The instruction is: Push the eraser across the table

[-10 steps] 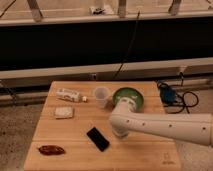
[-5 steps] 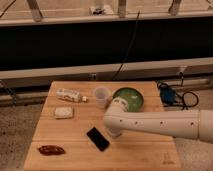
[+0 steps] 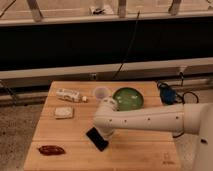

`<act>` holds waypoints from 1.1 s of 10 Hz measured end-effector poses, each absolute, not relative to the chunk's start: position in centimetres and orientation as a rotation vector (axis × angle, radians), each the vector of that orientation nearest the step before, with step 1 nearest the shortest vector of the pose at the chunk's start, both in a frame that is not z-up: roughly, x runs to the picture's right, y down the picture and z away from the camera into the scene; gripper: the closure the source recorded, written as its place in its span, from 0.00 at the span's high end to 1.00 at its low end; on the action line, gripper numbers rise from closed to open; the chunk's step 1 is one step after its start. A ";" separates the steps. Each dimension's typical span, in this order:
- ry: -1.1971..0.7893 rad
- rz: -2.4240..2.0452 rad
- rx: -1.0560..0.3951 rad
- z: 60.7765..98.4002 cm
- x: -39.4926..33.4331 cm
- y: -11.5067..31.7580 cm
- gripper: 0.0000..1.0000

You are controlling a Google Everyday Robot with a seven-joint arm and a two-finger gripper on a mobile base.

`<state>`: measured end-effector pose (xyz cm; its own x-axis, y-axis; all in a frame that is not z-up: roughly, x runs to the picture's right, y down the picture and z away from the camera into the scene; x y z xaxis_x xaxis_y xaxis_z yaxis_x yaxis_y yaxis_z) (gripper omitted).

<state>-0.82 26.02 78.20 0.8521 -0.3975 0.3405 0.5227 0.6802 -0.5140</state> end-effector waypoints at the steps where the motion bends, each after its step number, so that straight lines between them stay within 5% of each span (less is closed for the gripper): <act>1: -0.210 -0.541 -0.638 78.3 -1.2 26.1 0.02; 11: -0.282 -0.756 -0.603 78.7 -10.7 26.3 0.02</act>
<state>-10.72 26.25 78.66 0.7013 -0.5562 0.4459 0.7123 0.5712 -0.4079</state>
